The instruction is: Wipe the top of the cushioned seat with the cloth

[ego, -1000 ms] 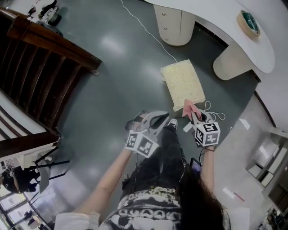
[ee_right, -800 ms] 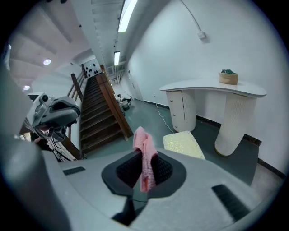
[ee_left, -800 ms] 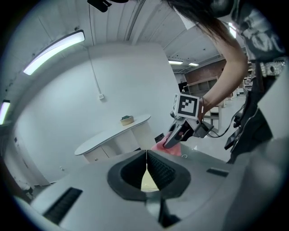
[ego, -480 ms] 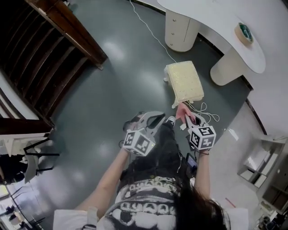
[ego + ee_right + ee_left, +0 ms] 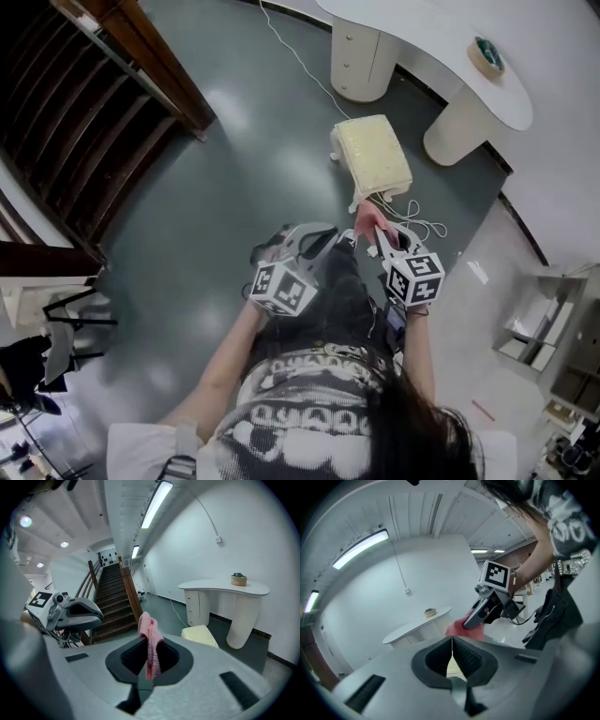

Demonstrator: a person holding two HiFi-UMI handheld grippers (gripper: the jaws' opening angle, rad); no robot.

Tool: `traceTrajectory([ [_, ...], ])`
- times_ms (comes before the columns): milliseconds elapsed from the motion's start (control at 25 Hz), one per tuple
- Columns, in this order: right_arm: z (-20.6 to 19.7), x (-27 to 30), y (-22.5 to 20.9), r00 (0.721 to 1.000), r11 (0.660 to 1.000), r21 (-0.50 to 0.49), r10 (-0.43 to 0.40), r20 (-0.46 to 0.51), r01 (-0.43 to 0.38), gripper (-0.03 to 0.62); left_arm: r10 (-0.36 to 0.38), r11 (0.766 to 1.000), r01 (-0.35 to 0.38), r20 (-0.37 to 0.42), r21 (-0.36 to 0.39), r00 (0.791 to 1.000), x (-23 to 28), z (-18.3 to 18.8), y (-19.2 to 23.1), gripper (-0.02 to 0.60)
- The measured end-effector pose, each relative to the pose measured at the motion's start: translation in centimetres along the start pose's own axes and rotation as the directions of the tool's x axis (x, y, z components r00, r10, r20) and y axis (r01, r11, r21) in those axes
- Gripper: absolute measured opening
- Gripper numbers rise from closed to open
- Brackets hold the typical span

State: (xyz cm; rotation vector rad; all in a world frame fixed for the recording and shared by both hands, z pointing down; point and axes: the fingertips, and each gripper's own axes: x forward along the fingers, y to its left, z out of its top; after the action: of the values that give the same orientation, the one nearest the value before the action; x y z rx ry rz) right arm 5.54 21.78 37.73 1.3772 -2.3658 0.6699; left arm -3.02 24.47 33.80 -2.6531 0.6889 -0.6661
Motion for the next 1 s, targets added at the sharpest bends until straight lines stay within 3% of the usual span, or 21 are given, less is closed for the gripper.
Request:
traceTrajectory([
  [480,0.2,-3.7,0.2,0.998,1.0,-0.024,-0.018,0.058,0.019,0.009,-0.034,0.999,0.034,0.011,0.016,0.999,0.4,1.7,-2.6,0.006],
  [1000,0.2,-3.4,-0.6,0.999,0.999,-0.05,-0.008,0.044,0.011,0.009,-0.024,0.999,0.024,0.012,0.024,1.0,1.2,2.8,-1.7,0.006],
])
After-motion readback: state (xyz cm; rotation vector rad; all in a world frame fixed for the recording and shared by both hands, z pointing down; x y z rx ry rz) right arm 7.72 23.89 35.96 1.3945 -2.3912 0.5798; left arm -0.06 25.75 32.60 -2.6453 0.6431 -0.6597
